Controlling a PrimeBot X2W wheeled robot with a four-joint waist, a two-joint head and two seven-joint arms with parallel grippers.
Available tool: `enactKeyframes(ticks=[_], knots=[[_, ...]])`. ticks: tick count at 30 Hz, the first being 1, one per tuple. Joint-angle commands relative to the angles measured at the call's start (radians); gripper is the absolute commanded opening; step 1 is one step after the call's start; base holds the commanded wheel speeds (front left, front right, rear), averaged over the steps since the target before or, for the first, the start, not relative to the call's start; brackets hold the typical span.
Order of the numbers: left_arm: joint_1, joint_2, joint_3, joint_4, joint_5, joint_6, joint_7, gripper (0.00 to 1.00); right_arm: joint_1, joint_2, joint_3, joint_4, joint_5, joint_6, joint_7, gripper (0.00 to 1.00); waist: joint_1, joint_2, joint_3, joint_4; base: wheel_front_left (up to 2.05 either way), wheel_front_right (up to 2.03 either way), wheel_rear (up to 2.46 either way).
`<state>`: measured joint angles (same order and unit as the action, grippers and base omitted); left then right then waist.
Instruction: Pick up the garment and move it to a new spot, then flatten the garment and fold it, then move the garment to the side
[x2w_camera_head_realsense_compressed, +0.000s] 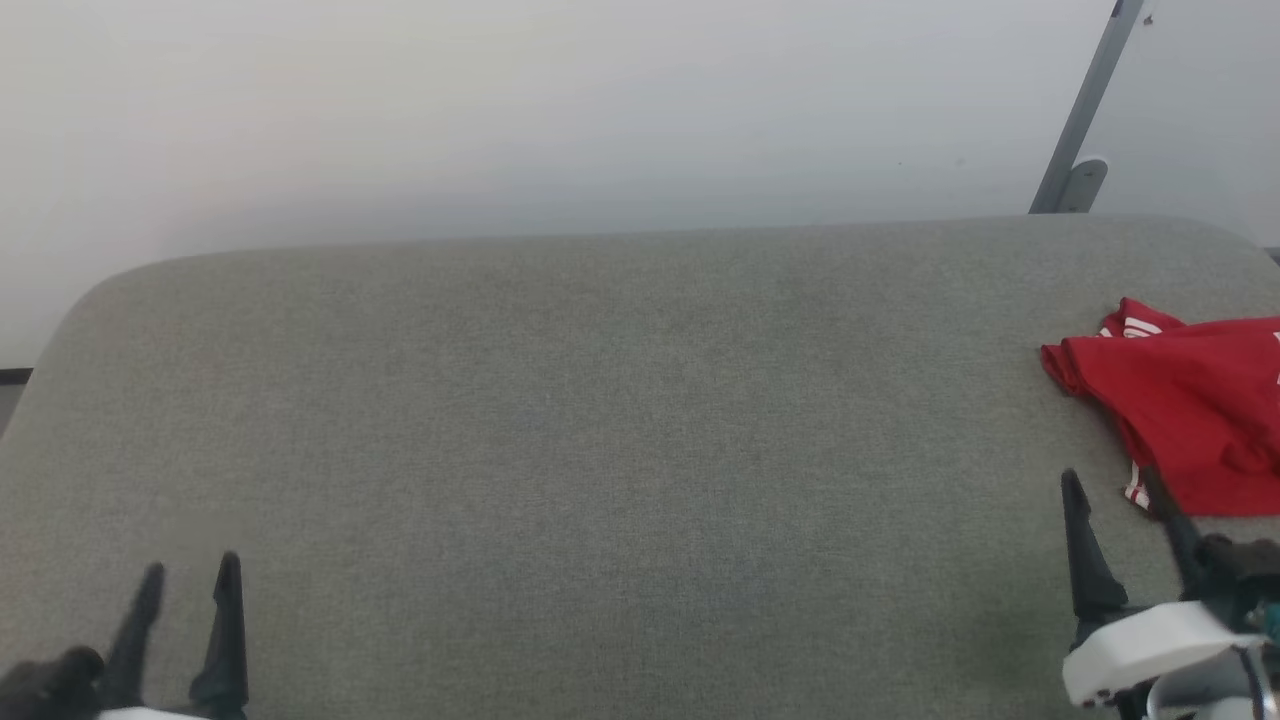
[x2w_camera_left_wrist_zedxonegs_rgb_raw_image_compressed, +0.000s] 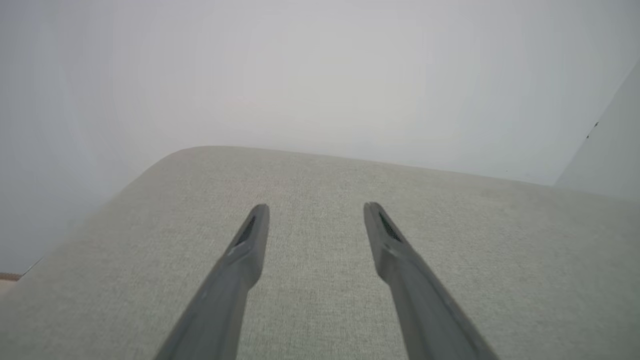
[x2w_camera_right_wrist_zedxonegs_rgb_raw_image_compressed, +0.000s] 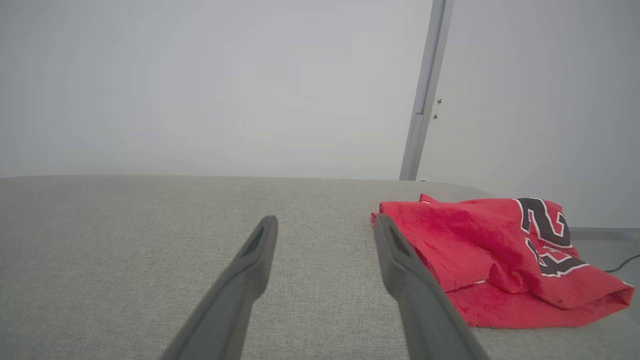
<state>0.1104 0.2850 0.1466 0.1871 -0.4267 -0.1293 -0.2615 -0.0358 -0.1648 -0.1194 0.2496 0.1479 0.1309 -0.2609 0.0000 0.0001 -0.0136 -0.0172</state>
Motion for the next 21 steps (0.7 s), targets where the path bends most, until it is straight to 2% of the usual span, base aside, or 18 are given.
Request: enactKeyframes(ticks=[1, 5, 21], knots=[[0.000, -0.004, -0.001, 0.004, -0.002, 0.000, 0.001, 0.00, 0.000, 0.002, 0.000, 0.006, 0.001, 0.000, 0.001, 0.00, 0.0000, -0.0001, 0.000, 0.000, 0.00, 0.00, 0.00], [0.013, -0.041, -0.013, 0.041, -0.008, 0.000, 0.005, 0.00, 0.025, 0.018, -0.001, 0.044, 0.006, 0.000, 0.008, 0.00, 0.0000, -0.0001, 0.000, 0.000, 0.00, 0.00, 0.00], [-0.038, -0.081, -0.016, 0.043, -0.256, 0.000, 0.084, 0.00, 0.001, 0.038, -0.001, 0.033, 0.313, 0.000, 0.087, 0.00, 0.0000, -0.0001, 0.002, 0.002, 0.00, 0.00, 0.00]])
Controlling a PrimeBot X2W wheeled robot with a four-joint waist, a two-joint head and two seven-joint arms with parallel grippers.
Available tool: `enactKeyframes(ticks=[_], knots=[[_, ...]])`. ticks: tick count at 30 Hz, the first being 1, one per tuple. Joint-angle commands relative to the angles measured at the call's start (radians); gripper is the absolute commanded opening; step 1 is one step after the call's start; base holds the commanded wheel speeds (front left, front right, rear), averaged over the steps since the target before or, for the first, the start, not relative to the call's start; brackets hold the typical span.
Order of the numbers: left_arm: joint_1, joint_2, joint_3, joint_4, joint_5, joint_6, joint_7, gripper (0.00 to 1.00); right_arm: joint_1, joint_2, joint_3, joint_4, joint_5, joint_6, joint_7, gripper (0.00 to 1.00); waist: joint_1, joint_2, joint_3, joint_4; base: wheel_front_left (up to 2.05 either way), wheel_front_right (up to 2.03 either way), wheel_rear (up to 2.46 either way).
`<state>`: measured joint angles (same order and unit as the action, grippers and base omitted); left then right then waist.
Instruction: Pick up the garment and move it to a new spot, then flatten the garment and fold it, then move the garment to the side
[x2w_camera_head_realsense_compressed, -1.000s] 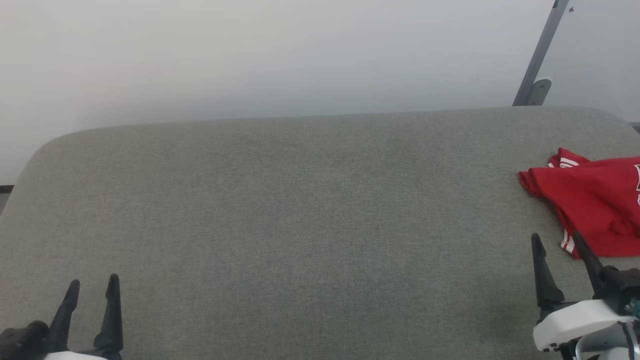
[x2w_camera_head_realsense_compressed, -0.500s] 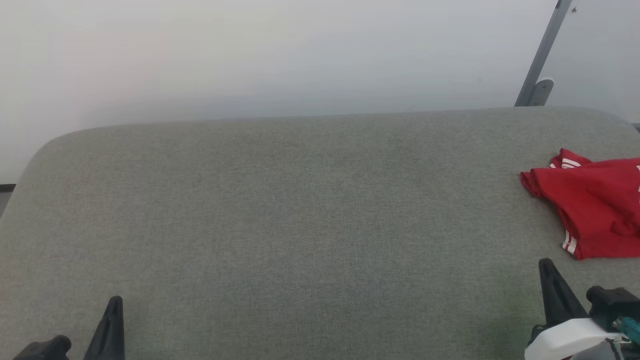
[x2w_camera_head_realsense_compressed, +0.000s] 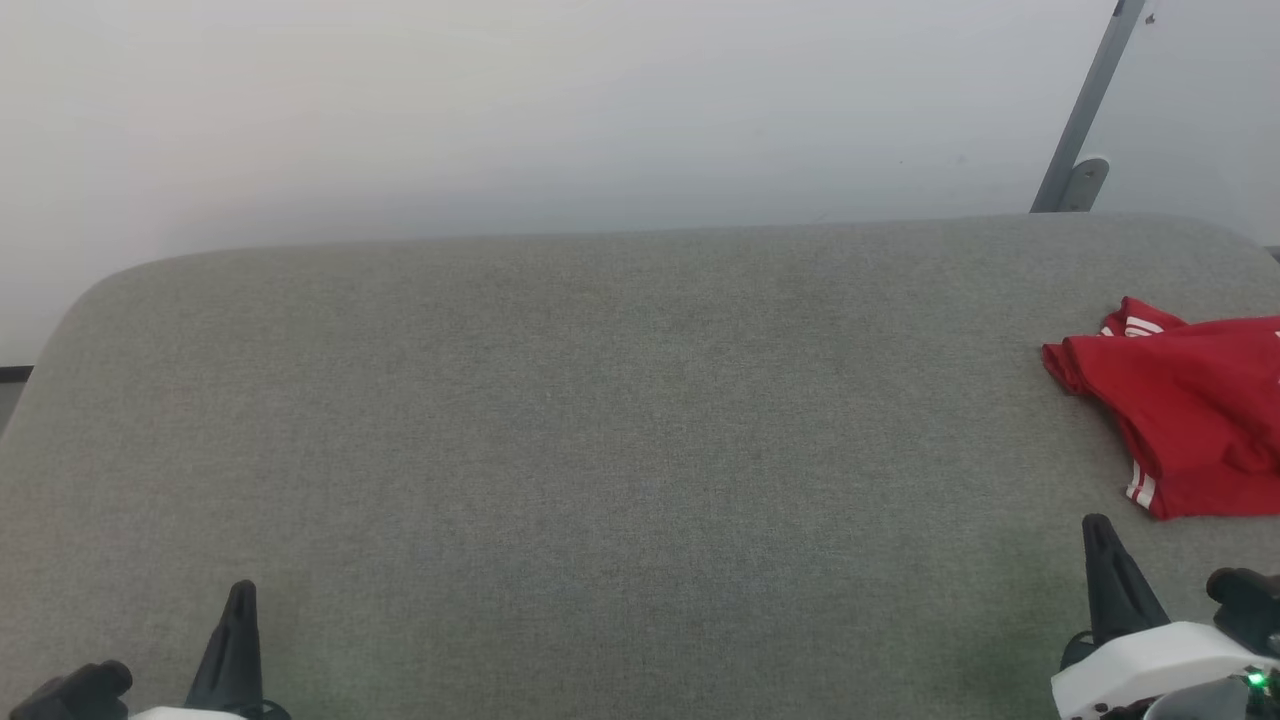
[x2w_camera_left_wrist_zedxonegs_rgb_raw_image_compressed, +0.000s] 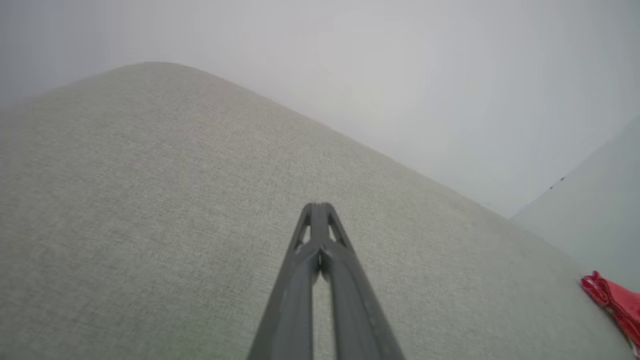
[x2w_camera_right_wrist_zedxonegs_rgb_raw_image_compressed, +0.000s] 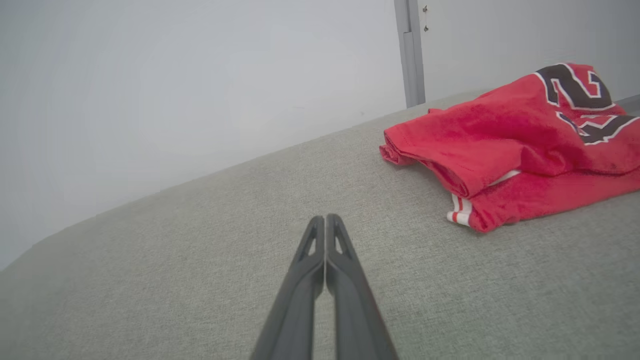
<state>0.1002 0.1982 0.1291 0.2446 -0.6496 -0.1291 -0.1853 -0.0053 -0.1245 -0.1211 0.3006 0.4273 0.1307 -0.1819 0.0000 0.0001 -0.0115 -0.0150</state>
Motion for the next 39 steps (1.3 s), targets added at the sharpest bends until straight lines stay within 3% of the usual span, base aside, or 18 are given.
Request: enactKeyframes(ticks=[1, 39], knots=[[-0.031, 0.004, 0.002, -0.014, -0.047, -0.001, 0.012, 0.00, -0.030, -0.001, 0.001, -0.019, 0.051, 0.000, 0.012, 0.00, 0.0000, -0.0001, 0.000, 0.000, 0.00, 0.00, 0.00], [-0.118, -0.065, -0.006, -0.010, -0.470, -0.001, 0.146, 0.00, -0.068, 0.034, 0.004, -0.039, 0.575, 0.000, 0.143, 0.00, 0.0000, -0.0001, 0.005, 0.005, 0.00, 0.00, 0.00]])
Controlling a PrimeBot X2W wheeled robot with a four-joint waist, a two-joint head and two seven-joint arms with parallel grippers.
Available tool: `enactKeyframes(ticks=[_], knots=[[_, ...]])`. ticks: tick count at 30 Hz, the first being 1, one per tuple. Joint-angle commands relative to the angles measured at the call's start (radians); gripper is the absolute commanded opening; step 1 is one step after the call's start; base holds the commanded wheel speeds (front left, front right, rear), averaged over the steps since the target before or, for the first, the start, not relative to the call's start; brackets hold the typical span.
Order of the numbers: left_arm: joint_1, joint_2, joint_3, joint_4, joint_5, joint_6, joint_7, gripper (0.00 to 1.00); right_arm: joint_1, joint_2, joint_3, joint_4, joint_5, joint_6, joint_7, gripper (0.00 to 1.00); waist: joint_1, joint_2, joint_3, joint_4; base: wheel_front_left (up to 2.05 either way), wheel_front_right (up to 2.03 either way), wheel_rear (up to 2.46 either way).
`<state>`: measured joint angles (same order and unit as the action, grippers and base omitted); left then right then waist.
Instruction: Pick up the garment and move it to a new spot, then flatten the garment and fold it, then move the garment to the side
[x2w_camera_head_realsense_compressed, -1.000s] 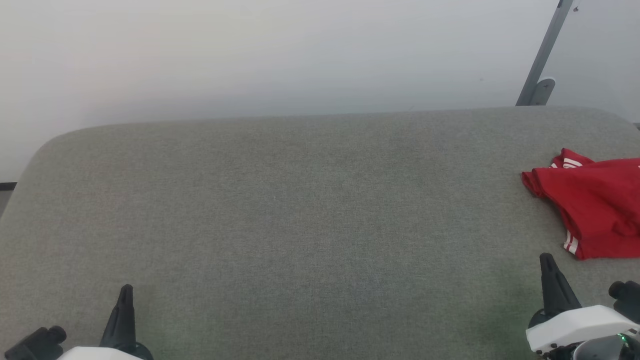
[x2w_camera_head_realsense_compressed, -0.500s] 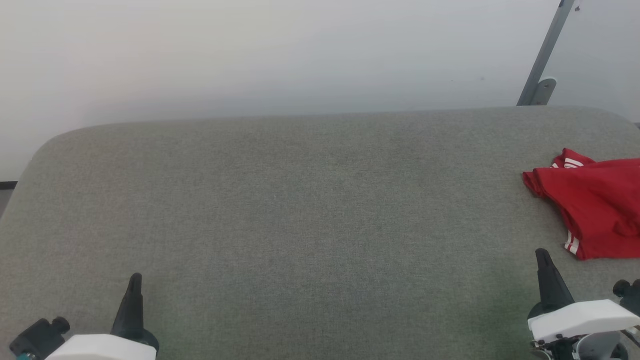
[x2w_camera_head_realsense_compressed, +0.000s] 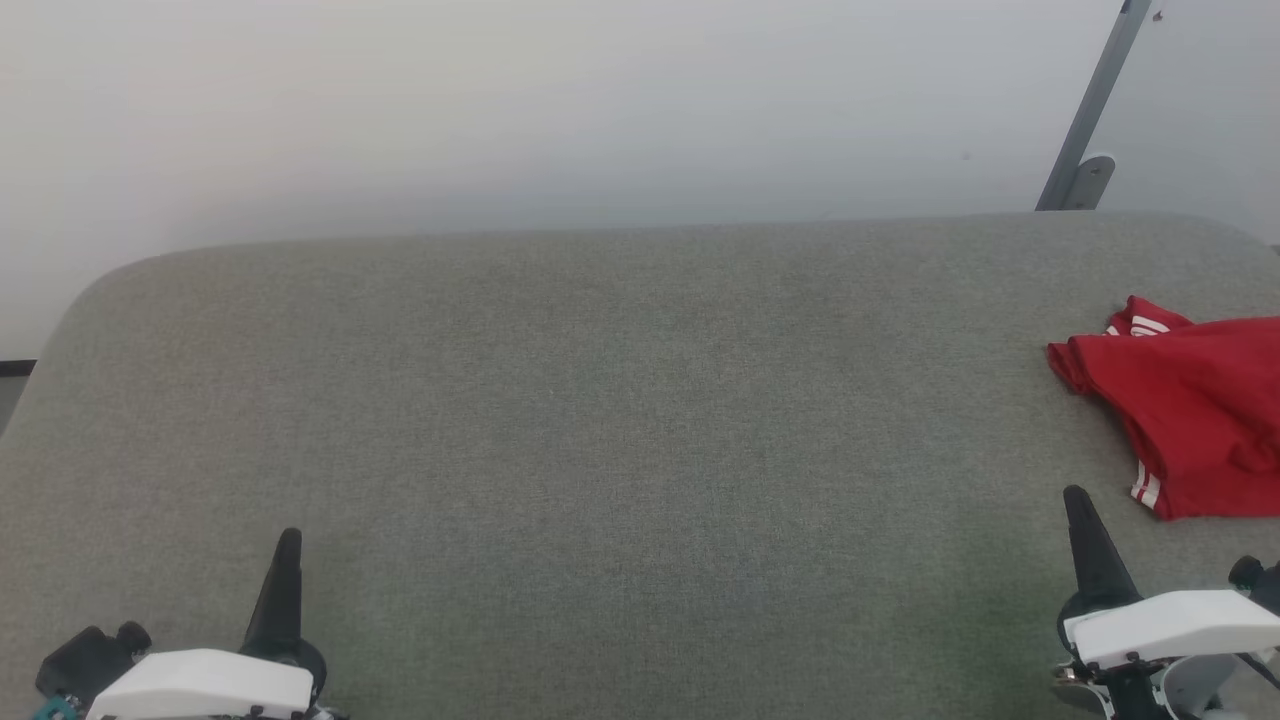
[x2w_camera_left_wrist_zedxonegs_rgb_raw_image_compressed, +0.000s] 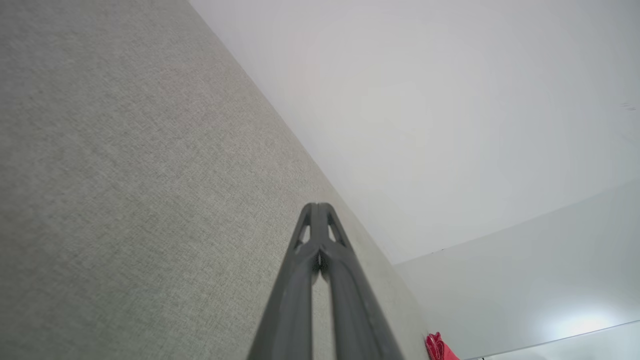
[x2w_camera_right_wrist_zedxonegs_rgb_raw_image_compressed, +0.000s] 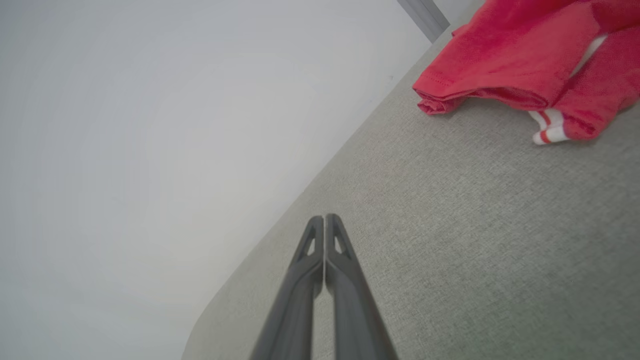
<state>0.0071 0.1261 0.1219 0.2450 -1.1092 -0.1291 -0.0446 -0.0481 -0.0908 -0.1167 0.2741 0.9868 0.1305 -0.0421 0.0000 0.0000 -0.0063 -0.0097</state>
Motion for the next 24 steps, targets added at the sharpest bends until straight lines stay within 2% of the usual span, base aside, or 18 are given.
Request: enactKeyframes(ticks=[1, 24], knots=[[-0.026, 0.006, 0.001, -0.010, -0.019, -0.001, 0.008, 0.00, -0.027, 0.001, 0.000, -0.013, 0.027, 0.000, 0.007, 0.00, 0.0000, 0.0000, 0.000, 0.000, 0.00, 0.00, 0.00], [-0.066, -0.027, -0.002, -0.007, -0.213, -0.002, 0.070, 0.00, -0.042, 0.016, 0.001, -0.021, 0.266, 0.000, 0.068, 0.00, 0.0000, 0.0000, 0.003, 0.003, 0.00, 0.00, 0.00]])
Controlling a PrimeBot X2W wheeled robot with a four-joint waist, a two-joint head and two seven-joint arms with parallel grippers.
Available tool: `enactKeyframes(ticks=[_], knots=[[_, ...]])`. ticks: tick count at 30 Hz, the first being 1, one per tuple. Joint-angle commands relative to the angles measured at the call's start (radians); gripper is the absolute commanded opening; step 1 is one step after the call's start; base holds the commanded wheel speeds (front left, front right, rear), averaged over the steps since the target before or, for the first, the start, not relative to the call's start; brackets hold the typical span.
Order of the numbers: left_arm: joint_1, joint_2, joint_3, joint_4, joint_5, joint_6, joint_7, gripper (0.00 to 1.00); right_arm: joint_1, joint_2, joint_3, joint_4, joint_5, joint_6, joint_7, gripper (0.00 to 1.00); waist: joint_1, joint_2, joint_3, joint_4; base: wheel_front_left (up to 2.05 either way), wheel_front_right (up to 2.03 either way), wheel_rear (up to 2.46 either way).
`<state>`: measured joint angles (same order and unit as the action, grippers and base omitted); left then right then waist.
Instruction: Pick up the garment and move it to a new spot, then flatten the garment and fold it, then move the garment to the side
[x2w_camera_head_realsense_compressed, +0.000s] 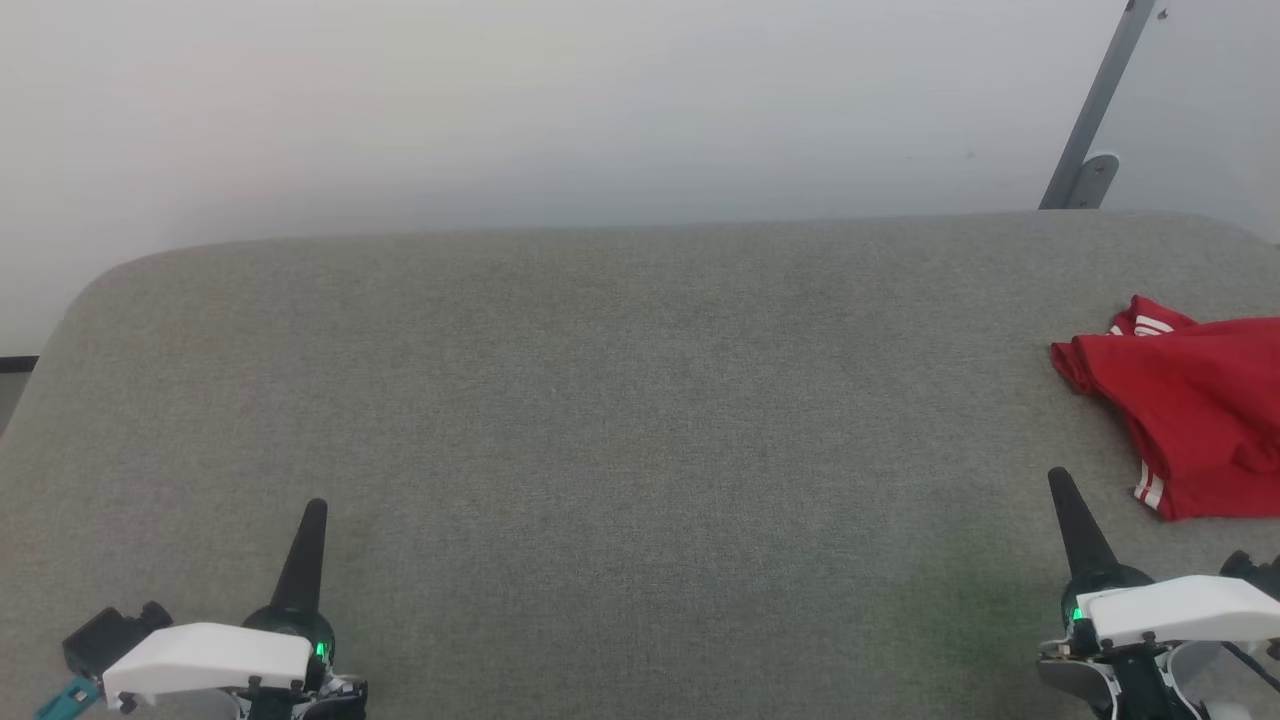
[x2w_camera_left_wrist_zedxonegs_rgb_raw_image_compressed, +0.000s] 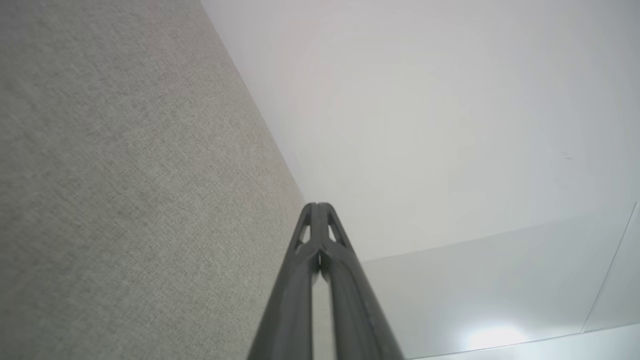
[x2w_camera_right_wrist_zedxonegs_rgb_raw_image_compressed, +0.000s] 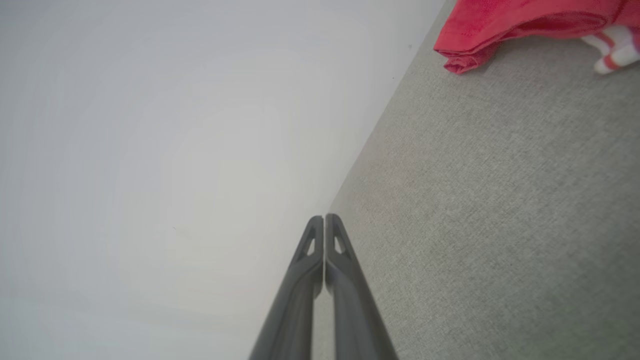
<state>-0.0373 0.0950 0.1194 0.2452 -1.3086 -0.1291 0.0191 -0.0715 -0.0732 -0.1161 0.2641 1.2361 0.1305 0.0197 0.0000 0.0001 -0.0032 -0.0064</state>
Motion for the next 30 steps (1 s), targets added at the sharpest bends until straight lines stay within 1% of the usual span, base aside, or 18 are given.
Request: enactKeyframes(ticks=[1, 30], knots=[[-0.022, 0.003, 0.000, -0.007, -0.021, -0.002, 0.008, 0.00, -0.020, -0.001, 0.000, -0.012, 0.026, 0.000, 0.009, 0.00, 0.0000, -0.0001, 0.000, 0.000, 0.00, 0.00, 0.00], [-0.060, -0.030, -0.004, -0.003, -0.217, -0.002, 0.070, 0.00, -0.036, 0.017, 0.001, -0.020, 0.266, 0.000, 0.070, 0.00, 0.0000, -0.0001, 0.004, 0.004, 0.00, 0.00, 0.00]])
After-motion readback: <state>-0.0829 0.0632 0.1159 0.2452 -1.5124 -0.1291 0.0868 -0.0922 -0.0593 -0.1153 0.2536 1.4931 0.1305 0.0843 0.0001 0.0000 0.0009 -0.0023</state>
